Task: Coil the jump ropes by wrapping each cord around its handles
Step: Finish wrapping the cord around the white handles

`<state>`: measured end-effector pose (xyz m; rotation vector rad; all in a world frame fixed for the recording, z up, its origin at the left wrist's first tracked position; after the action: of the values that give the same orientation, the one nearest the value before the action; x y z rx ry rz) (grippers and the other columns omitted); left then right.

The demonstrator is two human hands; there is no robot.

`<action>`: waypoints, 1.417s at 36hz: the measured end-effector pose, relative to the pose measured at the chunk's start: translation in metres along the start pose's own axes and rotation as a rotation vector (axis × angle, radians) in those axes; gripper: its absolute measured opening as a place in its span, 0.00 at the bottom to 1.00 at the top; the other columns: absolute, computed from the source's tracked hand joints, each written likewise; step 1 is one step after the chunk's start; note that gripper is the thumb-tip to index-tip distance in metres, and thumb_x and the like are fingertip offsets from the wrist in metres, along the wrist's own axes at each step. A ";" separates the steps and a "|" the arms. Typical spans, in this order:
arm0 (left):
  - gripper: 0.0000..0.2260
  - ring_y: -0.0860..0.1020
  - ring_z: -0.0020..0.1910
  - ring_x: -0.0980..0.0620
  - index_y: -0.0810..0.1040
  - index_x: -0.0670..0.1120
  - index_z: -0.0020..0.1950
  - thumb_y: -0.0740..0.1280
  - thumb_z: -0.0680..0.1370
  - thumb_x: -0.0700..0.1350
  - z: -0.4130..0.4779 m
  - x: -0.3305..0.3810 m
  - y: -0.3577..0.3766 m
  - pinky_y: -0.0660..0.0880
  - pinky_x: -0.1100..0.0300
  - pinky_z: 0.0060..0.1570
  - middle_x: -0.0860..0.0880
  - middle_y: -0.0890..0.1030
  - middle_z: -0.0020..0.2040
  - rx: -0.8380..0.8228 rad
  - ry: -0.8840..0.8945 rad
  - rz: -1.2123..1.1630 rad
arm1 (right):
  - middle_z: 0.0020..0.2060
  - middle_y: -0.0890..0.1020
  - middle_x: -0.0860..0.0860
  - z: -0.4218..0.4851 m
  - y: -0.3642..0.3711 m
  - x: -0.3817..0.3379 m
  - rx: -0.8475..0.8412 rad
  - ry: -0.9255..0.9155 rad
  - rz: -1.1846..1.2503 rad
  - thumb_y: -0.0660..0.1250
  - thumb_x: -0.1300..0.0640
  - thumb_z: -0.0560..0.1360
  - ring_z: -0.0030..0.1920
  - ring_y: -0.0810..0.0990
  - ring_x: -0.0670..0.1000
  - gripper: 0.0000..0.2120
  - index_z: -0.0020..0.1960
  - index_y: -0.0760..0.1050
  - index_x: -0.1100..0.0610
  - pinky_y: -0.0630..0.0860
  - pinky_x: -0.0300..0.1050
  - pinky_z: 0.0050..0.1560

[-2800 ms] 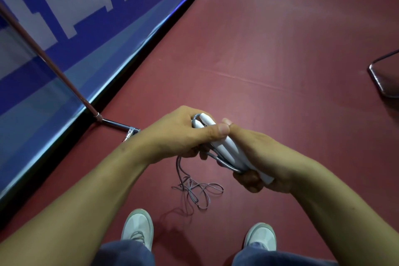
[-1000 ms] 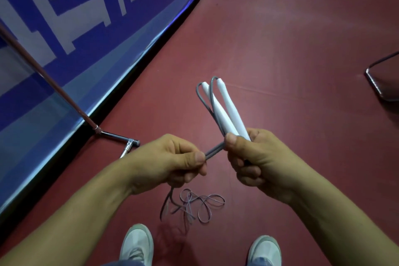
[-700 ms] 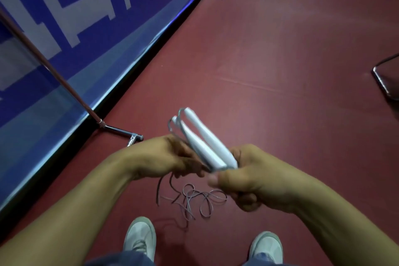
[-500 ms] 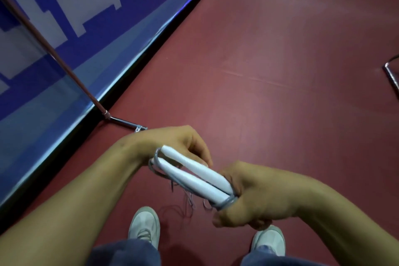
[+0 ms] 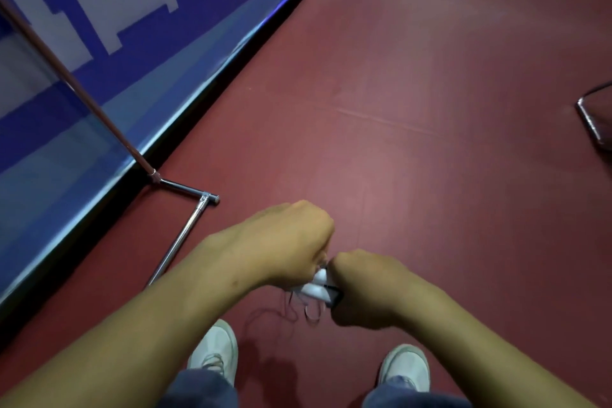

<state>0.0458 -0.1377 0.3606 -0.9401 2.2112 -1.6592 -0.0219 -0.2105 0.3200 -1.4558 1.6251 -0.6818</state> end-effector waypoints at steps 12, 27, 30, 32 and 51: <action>0.08 0.77 0.37 0.50 0.84 0.47 0.47 0.65 0.77 0.45 -0.011 0.010 -0.015 0.75 0.51 0.41 0.47 0.83 0.39 0.219 0.079 -0.614 | 0.22 0.65 0.47 0.001 -0.026 0.043 0.244 0.211 0.655 0.70 0.58 0.71 0.23 0.61 0.49 0.17 0.29 0.65 0.56 0.61 0.39 0.23; 0.13 0.68 0.28 0.49 0.85 0.44 0.33 0.75 0.76 0.48 -0.012 -0.006 -0.008 0.64 0.59 0.29 0.42 0.80 0.30 0.154 -0.228 -1.205 | 0.30 0.73 0.55 -0.014 -0.048 0.070 0.453 0.315 0.637 0.72 0.58 0.69 0.24 0.68 0.53 0.13 0.43 0.73 0.66 0.67 0.45 0.23; 0.10 0.68 0.25 0.50 0.83 0.43 0.34 0.75 0.75 0.41 -0.011 -0.003 -0.001 0.64 0.63 0.24 0.43 0.82 0.33 0.091 -0.278 -1.375 | 0.34 0.77 0.53 -0.020 -0.057 0.066 0.559 0.288 0.571 0.72 0.55 0.70 0.27 0.70 0.52 0.12 0.43 0.71 0.60 0.67 0.43 0.23; 0.09 0.69 0.25 0.50 0.83 0.44 0.34 0.75 0.75 0.40 -0.010 -0.001 0.001 0.65 0.62 0.24 0.41 0.83 0.34 0.065 -0.281 -1.412 | 0.35 0.77 0.51 -0.022 -0.061 0.063 0.612 0.247 0.543 0.73 0.55 0.70 0.29 0.71 0.51 0.11 0.43 0.71 0.57 0.66 0.42 0.24; 0.07 0.71 0.32 0.47 0.83 0.45 0.38 0.75 0.76 0.41 -0.016 0.015 -0.010 0.67 0.51 0.37 0.44 0.83 0.34 0.085 -0.086 -1.214 | 0.35 0.79 0.63 -0.014 -0.051 0.063 0.497 0.215 0.628 0.72 0.56 0.72 0.29 0.68 0.53 0.15 0.43 0.67 0.61 0.69 0.48 0.27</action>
<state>0.0300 -0.1361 0.3783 -2.5439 1.4597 -1.9465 -0.0064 -0.2828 0.3558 -0.4876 1.7790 -0.8064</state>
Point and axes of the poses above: each hand's wrist, its own z-axis towards the middle knuckle, its own y-axis out of the palm, x = y × z, the point moved 6 cm from there along z, towards the middle knuckle
